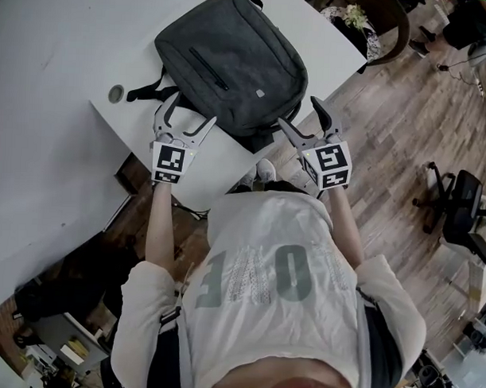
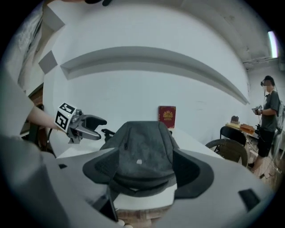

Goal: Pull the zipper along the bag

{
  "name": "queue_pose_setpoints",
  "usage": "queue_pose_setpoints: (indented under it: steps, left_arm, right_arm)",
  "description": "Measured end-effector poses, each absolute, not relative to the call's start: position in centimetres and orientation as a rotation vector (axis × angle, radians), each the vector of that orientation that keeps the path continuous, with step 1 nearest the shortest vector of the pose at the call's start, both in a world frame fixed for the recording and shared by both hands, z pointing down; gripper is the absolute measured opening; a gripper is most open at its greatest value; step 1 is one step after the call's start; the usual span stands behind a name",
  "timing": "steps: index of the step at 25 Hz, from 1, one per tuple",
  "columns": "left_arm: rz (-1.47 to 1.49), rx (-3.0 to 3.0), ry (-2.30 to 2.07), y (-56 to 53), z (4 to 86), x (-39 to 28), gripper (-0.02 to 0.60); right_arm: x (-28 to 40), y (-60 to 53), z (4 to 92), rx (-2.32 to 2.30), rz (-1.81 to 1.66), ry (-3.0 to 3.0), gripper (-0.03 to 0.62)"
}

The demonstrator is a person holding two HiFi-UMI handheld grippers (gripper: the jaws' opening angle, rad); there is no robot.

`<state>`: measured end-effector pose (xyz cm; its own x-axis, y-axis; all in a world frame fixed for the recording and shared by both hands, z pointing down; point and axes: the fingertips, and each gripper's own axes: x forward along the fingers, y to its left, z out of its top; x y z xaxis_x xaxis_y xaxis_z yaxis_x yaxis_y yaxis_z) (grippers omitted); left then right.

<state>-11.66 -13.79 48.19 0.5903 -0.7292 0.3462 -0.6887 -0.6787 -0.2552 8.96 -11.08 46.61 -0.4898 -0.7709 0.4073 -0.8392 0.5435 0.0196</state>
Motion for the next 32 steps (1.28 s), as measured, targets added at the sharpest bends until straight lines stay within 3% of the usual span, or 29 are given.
queue_pose_setpoints:
  steps: [4,13,25,32]
  left_arm:
    - [-0.924,-2.762,0.954,-11.4,53.2,-10.6,0.387]
    - [-1.192,-2.68,0.64,-9.9,57.9,-8.8,0.385]
    - [-1.313,-2.792,0.55,-8.0,58.7,-6.6,0.385]
    - [-1.268,-2.876,0.558,-6.9,58.9,-3.3,0.384]
  right_arm:
    - [8.7,-10.0,50.7,1.24,0.394,-2.379,0.357]
    - [6.4,-9.2,56.0,1.07,0.446,-2.305,0.357]
    - [7.8,-11.6,57.2,1.107,0.471,-2.261,0.357]
    - [9.7,-15.1,57.6,0.896,0.397,-2.248,0.357]
